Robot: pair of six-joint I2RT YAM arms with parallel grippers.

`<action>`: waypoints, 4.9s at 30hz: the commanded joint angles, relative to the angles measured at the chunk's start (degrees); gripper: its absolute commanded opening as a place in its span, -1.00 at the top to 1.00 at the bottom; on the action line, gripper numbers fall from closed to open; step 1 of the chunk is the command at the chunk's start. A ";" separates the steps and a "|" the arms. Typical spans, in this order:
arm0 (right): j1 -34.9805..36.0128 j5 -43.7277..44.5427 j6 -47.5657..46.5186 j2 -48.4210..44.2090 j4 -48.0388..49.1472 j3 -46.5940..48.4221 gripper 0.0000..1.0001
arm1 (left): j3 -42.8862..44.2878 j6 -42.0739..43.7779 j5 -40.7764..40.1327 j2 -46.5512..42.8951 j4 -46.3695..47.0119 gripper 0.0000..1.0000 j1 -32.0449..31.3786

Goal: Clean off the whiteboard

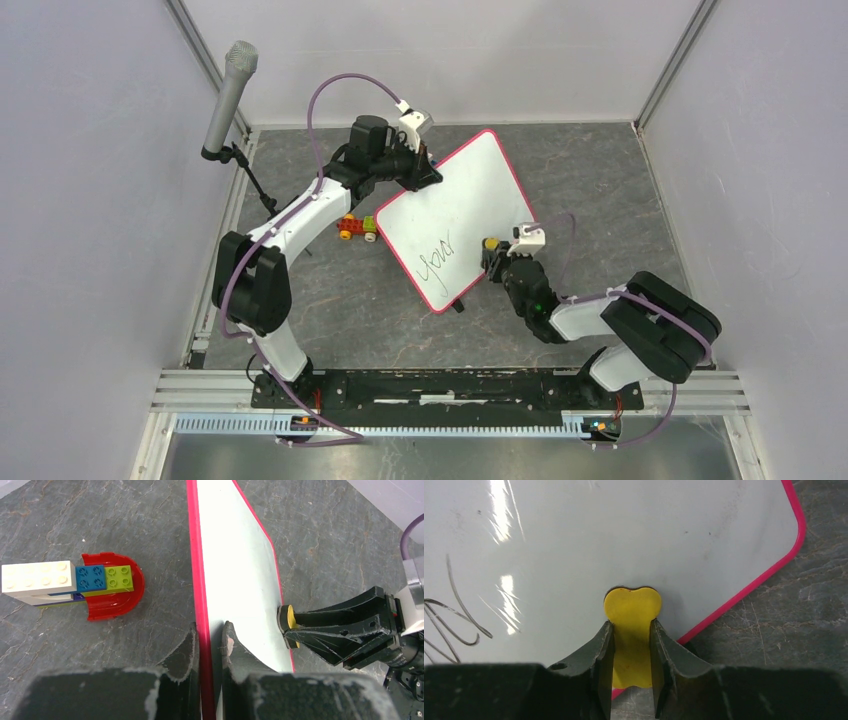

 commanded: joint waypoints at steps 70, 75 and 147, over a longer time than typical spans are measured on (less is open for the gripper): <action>13.91 0.11 -18.47 -1.37 -12.19 11.92 0.43 | -11.37 -11.16 2.47 -11.81 -13.54 -0.22 10.62; 13.91 -2.85 -22.44 -0.47 -9.06 11.89 0.43 | -14.36 -9.59 1.32 -11.04 -13.07 0.00 10.53; 27.35 1.07 -25.41 5.42 -5.77 22.08 0.42 | -24.61 -0.73 -15.10 -18.99 -25.23 0.95 5.26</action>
